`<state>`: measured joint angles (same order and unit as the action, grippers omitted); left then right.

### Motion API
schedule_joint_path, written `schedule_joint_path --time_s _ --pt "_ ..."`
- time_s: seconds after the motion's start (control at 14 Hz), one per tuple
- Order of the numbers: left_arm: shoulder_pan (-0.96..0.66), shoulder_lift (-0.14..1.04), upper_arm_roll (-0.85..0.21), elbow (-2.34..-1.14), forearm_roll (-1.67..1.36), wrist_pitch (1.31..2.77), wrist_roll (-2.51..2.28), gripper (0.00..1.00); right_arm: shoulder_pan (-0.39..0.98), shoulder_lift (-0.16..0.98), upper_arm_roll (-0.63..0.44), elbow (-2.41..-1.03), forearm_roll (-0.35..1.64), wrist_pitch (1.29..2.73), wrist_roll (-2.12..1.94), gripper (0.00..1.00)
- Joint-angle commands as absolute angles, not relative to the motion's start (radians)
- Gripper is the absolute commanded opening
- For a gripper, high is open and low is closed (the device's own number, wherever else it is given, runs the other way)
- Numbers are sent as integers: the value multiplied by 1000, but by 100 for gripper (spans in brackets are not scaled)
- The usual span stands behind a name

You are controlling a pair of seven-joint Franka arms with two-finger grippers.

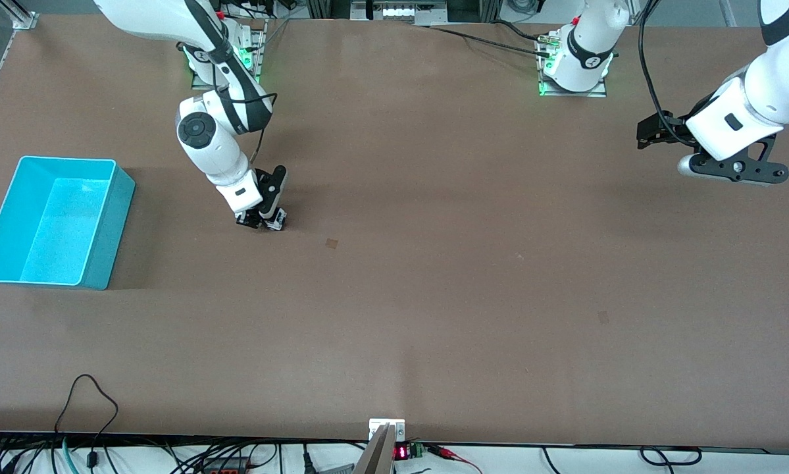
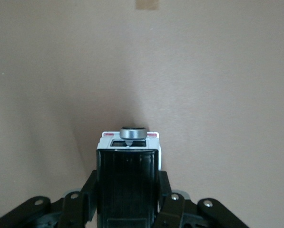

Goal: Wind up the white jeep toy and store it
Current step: 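Lower the right gripper and close it on the jeep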

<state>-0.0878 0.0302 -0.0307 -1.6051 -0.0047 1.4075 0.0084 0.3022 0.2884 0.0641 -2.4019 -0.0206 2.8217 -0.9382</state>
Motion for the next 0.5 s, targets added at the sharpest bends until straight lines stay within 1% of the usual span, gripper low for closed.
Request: schedule_joint_path --time_s 0.0,0.21,0.43 --pt "-89 38 -34 -1582 -21 1385 11 100 292 242 57 -2389 -6 2775 -940 0" --pt "-91 40 -34 -1582 -21 1384 3 100 256 207 57 -2361 -6 2708 -940 0" --pt "-89 40 -34 -1582 -21 1384 6 100 224 184 55 -2301 -6 2604 -936 0"
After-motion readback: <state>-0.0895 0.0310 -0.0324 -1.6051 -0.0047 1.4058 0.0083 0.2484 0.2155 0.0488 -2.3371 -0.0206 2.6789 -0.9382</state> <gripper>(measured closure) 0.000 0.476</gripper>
